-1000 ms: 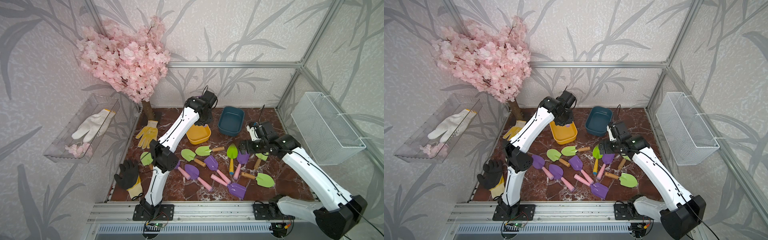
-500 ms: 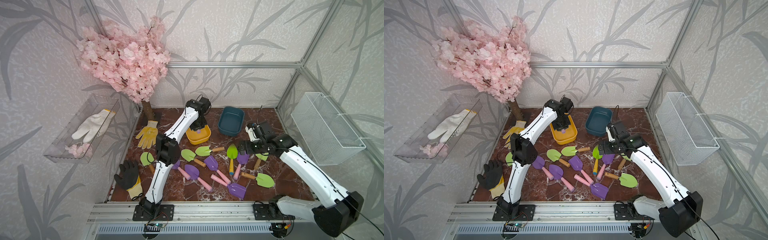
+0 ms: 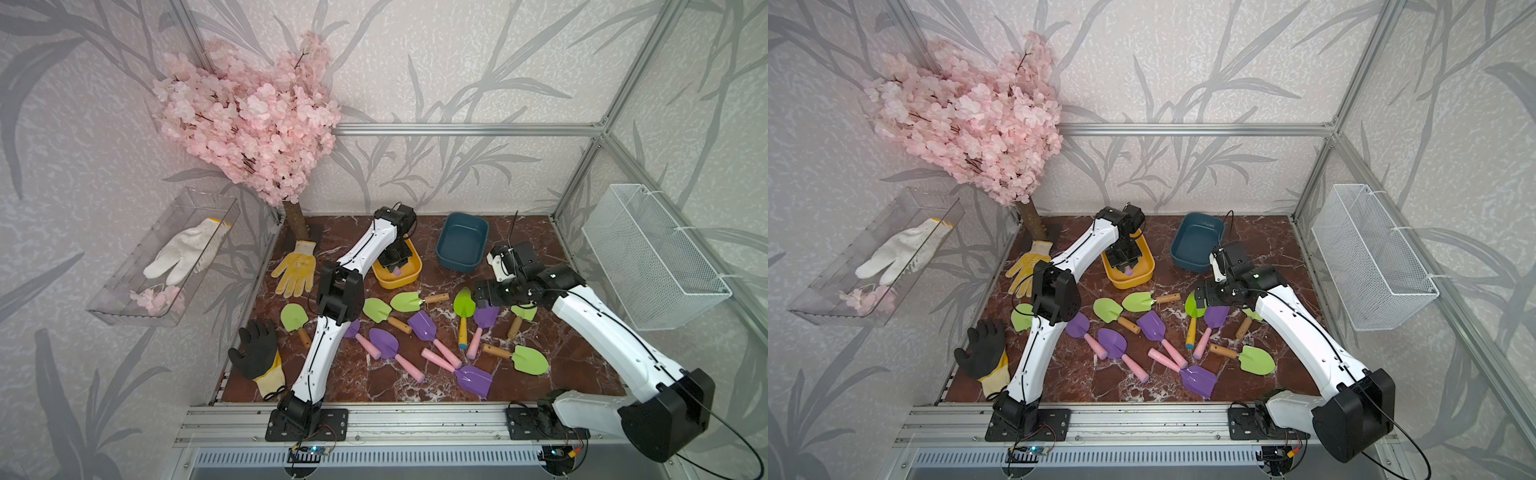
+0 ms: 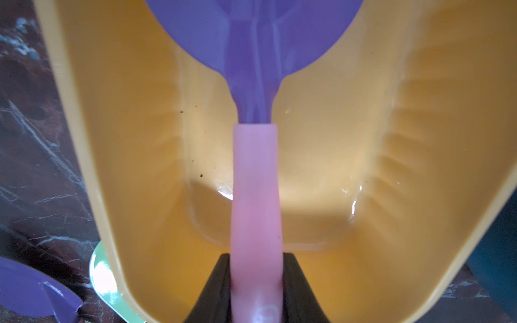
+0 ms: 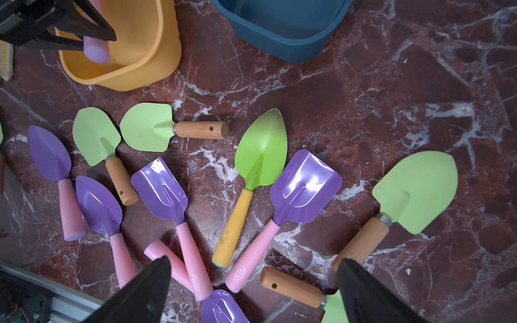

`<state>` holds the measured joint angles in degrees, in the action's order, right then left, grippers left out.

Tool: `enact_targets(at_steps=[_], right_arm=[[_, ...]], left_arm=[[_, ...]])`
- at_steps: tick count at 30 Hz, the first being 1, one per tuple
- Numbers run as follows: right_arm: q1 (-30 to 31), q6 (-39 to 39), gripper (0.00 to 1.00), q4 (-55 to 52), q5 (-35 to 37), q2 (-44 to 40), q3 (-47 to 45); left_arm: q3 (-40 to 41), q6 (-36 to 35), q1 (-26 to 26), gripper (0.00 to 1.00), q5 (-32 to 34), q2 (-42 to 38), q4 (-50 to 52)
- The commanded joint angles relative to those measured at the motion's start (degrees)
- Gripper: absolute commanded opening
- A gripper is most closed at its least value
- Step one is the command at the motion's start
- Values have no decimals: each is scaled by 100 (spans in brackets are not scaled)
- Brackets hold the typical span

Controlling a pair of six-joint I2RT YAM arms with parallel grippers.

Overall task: Sort the small shovels by color and place them into the storage box
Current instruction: Place the shovel in the storage box.

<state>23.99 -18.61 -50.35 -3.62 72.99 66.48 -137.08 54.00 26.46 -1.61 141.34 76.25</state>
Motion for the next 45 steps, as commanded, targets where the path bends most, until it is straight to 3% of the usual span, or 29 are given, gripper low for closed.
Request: enact_targets(at_steps=[1,24,32,45], right_arm=[[-31,-2,98,119,-60,58,-14],[-35,-11,98,349,-96,103,-249],[-48,-20,98,419,-98,162,-293],[-49,0,98,418,-17,165,-317]], left_arm=[[39,-104,-26,0,-51,82,30],[128,-366,-202,0,-86,339,65],[135,-390,-231,11,-124,320,117],[188,-443,-264,19,-180,393,96]])
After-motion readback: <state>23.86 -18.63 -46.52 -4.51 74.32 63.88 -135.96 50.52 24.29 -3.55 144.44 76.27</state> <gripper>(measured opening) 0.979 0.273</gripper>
